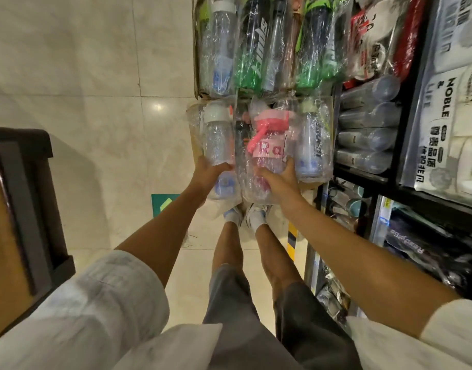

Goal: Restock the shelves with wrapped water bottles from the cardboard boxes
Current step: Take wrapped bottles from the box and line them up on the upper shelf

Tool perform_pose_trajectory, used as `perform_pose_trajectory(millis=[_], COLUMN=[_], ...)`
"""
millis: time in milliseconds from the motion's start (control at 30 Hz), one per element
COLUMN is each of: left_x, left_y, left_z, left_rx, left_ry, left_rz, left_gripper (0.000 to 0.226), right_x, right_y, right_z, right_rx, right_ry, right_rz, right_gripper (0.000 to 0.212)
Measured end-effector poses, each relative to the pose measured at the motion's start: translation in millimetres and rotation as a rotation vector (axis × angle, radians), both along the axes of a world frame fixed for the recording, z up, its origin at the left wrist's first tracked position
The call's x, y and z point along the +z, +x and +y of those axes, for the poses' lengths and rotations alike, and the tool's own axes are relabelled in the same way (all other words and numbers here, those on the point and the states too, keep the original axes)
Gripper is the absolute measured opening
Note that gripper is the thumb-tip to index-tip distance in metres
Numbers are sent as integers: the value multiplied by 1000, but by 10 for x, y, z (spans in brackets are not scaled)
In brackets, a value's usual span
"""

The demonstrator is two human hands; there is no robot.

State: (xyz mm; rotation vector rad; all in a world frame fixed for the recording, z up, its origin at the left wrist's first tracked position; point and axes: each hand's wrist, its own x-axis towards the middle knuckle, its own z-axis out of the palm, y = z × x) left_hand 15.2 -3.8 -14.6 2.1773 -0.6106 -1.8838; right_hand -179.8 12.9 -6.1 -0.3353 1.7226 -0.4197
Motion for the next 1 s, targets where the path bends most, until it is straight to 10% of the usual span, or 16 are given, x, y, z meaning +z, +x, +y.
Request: perform_pose_trajectory(millis=[533, 633, 700, 800, 1000], left_x=[3298, 3865, 4192, 4603, 5109], left_y=[-137, -279, -348, -475, -861], left_z=[-289, -395, -411, -459, -292], left_rx=[-149, -226, -304, -440, -669], left_ry=[-398, -512, -576, -635, -680], left_rz=[160, 193, 228, 293, 431], left_gripper=[69, 61, 80, 121, 90], right_x=[3300, 3734, 3969, 4309, 5075], right_y=[-481, -487, -512, -574, -612], right_z=[117, 200, 268, 441, 1019], right_rx=[-202, -302, -372, -418, -645], right_ry=[-404, -482, -551, -682, -822], right_rz=[20, 35, 65, 158, 241], right_gripper=[57, 84, 109, 93, 83])
